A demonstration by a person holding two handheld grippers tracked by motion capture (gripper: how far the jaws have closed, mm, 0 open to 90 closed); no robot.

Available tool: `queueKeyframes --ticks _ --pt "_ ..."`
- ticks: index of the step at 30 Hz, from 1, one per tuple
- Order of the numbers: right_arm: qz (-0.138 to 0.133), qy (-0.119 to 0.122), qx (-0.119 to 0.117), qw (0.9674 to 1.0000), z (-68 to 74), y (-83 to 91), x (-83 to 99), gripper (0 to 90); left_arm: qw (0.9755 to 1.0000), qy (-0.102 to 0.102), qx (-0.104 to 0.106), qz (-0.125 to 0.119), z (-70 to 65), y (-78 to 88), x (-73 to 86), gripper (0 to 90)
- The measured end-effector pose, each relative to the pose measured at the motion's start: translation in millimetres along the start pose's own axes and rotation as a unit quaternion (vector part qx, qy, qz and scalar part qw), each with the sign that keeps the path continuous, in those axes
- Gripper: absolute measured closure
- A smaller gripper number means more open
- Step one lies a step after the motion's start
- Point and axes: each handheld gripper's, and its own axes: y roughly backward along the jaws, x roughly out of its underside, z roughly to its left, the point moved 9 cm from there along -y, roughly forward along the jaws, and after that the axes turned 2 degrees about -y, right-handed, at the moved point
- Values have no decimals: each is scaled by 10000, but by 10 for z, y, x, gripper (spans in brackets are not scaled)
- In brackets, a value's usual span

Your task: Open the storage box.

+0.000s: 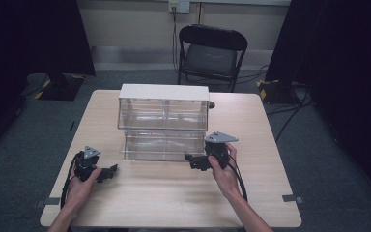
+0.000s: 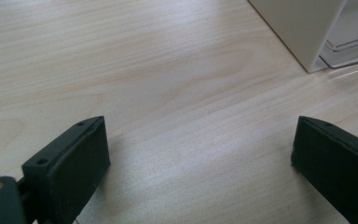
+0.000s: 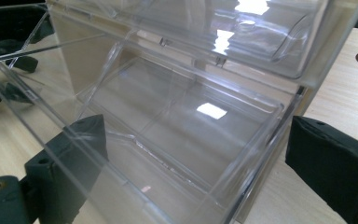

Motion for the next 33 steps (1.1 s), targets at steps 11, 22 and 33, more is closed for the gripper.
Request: queueKeyframes --ticks 11,22,33 --pt "-64 -112 97 9999 -57 -17 -37 125 10000 -4 -3 6 1 1 1 36" --pt "-98 -131 81 9998 -59 -8 -69 131 10000 -6 -1 2 1 0 0 36" --pt "-114 -135 116 9998 -68 4 -88 139 10000 -1 -1 0 0 0 0 36"
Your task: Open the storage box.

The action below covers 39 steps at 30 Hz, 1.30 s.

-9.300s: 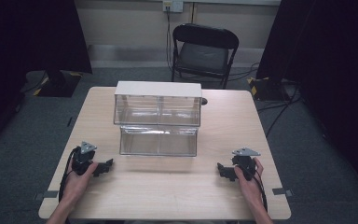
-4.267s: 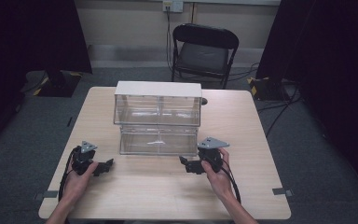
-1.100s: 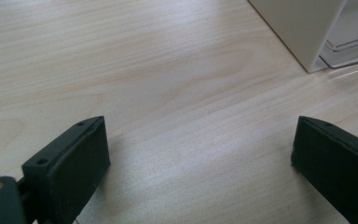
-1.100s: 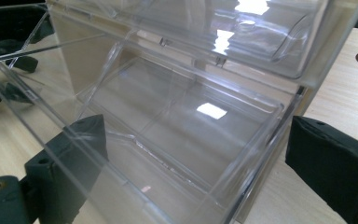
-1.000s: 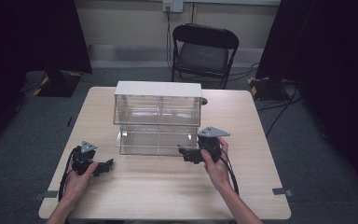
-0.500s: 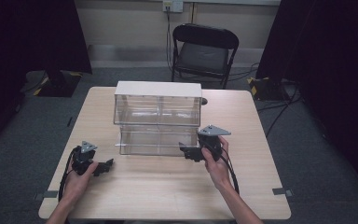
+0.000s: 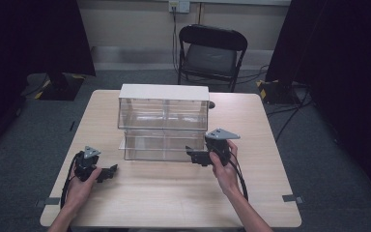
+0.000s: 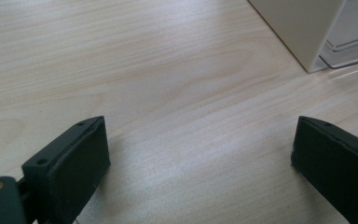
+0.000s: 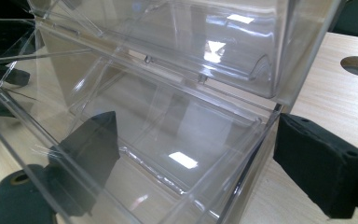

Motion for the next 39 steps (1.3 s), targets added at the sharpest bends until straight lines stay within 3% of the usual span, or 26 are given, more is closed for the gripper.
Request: queueKeyframes --ticks 39 --pt "-180 -90 60 9998 -44 30 -122 147 10000 -1 1 2 0 0 0 36"
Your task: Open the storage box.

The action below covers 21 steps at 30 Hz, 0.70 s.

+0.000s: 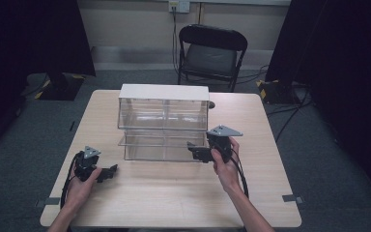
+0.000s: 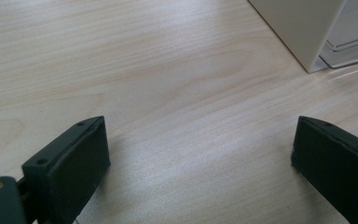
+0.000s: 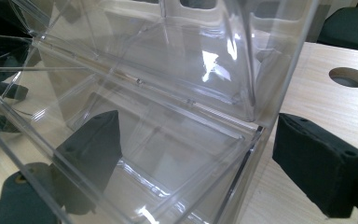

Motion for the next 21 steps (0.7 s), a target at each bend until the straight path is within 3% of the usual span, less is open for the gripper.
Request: queueKeyframes --ticks 21 --pt "-40 -28 -40 10000 0 13 -71 139 10000 -2 -1 0 0 0 0 36"
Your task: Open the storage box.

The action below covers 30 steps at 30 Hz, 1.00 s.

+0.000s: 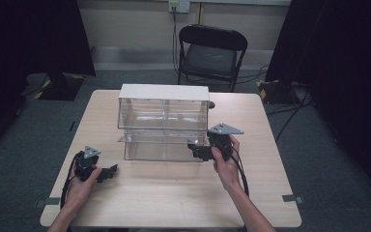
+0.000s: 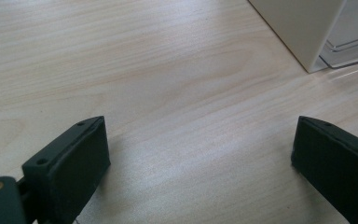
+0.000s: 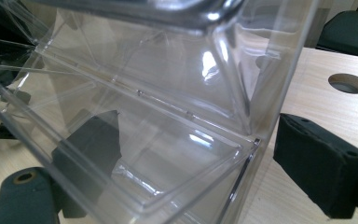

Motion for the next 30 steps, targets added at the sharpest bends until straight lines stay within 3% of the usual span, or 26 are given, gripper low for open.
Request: queueKeyframes --ticks 30 --pt "-86 51 44 9999 9 26 -76 137 10000 -14 8 10 2 0 0 33"
